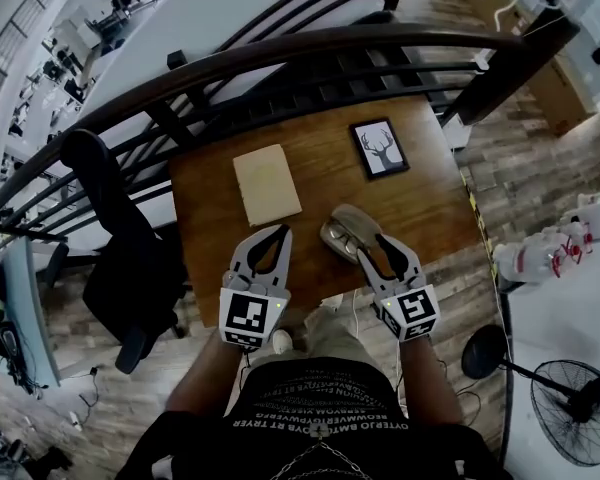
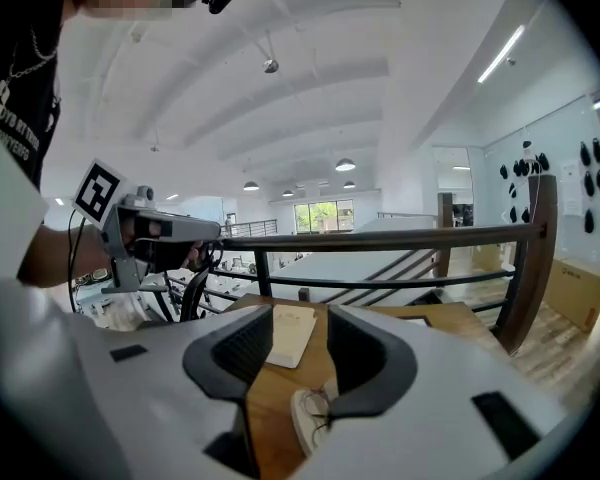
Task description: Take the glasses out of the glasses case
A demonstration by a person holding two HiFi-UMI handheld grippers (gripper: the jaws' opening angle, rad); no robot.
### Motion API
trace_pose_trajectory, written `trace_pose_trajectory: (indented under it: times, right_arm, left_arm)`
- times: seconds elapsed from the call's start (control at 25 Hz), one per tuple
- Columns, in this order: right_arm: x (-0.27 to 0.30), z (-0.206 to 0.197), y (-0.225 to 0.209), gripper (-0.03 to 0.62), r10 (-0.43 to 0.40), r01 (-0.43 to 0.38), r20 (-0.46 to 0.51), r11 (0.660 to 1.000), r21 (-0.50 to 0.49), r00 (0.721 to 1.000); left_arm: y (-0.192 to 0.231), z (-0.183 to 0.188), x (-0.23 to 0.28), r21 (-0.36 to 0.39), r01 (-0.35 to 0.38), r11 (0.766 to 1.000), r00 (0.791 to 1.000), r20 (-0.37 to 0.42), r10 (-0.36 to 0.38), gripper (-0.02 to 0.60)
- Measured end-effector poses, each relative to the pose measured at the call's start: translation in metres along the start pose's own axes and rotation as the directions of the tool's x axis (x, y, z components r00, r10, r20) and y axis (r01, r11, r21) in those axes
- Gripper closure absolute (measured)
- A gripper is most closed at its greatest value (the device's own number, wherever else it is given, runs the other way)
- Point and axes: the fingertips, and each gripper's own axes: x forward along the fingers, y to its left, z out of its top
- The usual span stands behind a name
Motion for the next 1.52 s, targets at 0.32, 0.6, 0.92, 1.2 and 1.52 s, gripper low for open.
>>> trace_pose_trajectory:
  times: [0.32, 0.6, 0.92, 1.2, 1.52]
  right_arm:
    - [0.029, -0.042, -0.009, 0.436, 0.027, -0.026, -0.086, 1.0, 0.016, 0.996]
    - [0.049, -0.081, -0.018, 0.436, 0.038, -0.032, -0.157, 0.999, 0.044, 0.987]
    - [0.07, -0.12, -0.025, 0.435, 0.073, -0.063, -0.22, 0.997, 0.051, 0.973]
    - [0.088, -0.161, -0.033, 0.435, 0.1, -0.084, -0.287, 0.994, 0.067, 0.953]
    - [0.107, -0.198, -0.046, 0.436, 0.119, -0.096, -0.339, 0.992, 0.086, 0.933]
  left_arm:
    - [0.012, -0.014, 0.015, -0.021, -0.02, 1.0, 0.999, -0.027, 0.019, 0.552]
    - [0.012, -0.031, 0.028, -0.04, -0.017, 0.999, 0.998, -0.056, 0.014, 0.552]
    - [0.015, -0.049, 0.039, -0.064, -0.027, 0.998, 0.996, -0.082, 0.022, 0.552]
    - [0.011, -0.071, 0.048, -0.082, -0.03, 0.996, 0.993, -0.117, 0.021, 0.552]
    - [0.008, -0.082, 0.057, -0.087, -0.028, 0.996, 0.992, -0.125, 0.017, 0.552]
